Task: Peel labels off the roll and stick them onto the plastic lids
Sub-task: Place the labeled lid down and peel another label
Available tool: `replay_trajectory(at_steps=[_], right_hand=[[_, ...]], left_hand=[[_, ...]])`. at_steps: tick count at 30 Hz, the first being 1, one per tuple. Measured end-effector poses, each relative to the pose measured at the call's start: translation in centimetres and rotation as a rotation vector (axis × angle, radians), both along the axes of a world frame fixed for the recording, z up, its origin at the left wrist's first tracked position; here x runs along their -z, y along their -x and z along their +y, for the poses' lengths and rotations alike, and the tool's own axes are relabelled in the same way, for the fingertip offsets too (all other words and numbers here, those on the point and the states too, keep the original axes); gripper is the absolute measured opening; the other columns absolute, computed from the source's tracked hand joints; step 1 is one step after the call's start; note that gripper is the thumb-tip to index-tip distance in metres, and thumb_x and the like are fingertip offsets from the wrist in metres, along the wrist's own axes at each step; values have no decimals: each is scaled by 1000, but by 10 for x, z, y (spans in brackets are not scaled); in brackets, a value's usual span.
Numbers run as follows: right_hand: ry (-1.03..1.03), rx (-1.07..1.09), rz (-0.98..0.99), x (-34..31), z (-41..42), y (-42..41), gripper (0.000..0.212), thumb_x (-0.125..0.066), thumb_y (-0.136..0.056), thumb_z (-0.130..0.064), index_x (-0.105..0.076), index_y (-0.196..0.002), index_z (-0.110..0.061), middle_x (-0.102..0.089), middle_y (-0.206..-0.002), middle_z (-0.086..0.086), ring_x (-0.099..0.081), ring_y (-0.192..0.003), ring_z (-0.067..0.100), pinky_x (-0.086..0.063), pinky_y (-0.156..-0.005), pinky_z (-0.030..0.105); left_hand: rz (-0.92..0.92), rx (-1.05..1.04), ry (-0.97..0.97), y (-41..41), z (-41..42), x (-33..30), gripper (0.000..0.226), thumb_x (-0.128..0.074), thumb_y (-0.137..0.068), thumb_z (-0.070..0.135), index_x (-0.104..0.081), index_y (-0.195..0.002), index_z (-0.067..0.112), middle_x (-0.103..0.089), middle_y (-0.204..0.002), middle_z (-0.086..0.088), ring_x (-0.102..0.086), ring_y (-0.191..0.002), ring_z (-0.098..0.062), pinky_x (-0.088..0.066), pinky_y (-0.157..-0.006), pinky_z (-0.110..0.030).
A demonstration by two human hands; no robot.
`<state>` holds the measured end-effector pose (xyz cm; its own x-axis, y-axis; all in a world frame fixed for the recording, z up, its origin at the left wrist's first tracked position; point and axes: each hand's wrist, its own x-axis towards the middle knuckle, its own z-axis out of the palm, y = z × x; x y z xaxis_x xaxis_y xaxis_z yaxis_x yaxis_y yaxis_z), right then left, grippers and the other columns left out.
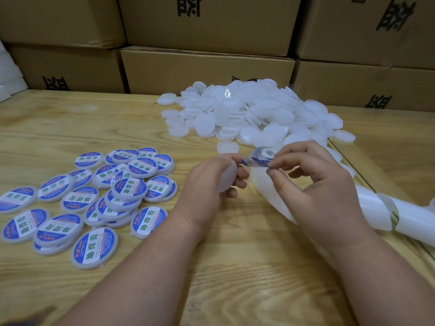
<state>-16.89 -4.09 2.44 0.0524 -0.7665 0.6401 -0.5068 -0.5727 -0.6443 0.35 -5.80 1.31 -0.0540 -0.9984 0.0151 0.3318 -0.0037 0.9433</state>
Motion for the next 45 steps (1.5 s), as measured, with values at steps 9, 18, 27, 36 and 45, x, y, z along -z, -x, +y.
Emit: replay_trajectory(at_steps=[9,18,27,36,45], right_hand=[[-188,-143,-441,-11,6,-8,27,-81,-84,-3,-70,-91,-27,-75,-77,-9,-65,-70,4,-51,-65,15],[-390,-221,-398,-5,6,-15,40,-81,-84,-4,-57,-108,-26,-76,-77,5,-71,-81,17,-53,-78,34],[-405,-165,-342,0,2,-14,31,-76,-76,-26,-60,-99,-39,-77,-81,0,-67,-87,38,-56,-77,43],[-402,-139,-335,2,1,-14,33,-77,-78,-22,-60,-104,-33,-76,-78,1,-64,-81,42,-54,-71,43],[-412,-125,-321,2,2,-13,28,-75,-89,-15,-61,-107,-31,-78,-84,-1,-68,-86,39,-54,-72,43]], left_hand=[[269,32,-48,5,2,-2,36,-38,-109,33,-69,-116,18,-72,-119,-15,-74,-91,-33,-51,-54,-28],[307,140,-67,9,5,-3,35,-44,-93,35,-62,-111,10,-73,-105,-22,-63,-82,-27,-39,-55,-30],[263,185,-28,12,5,1,33,-28,-99,14,-60,-109,13,-73,-102,-19,-62,-78,-24,-35,-56,-30],[239,185,-6,12,3,3,34,-27,-100,8,-60,-109,14,-75,-100,-15,-64,-78,-22,-37,-55,-29],[182,126,10,14,0,6,42,-37,-79,2,-64,-108,17,-76,-104,-15,-67,-83,-25,-41,-54,-28]])
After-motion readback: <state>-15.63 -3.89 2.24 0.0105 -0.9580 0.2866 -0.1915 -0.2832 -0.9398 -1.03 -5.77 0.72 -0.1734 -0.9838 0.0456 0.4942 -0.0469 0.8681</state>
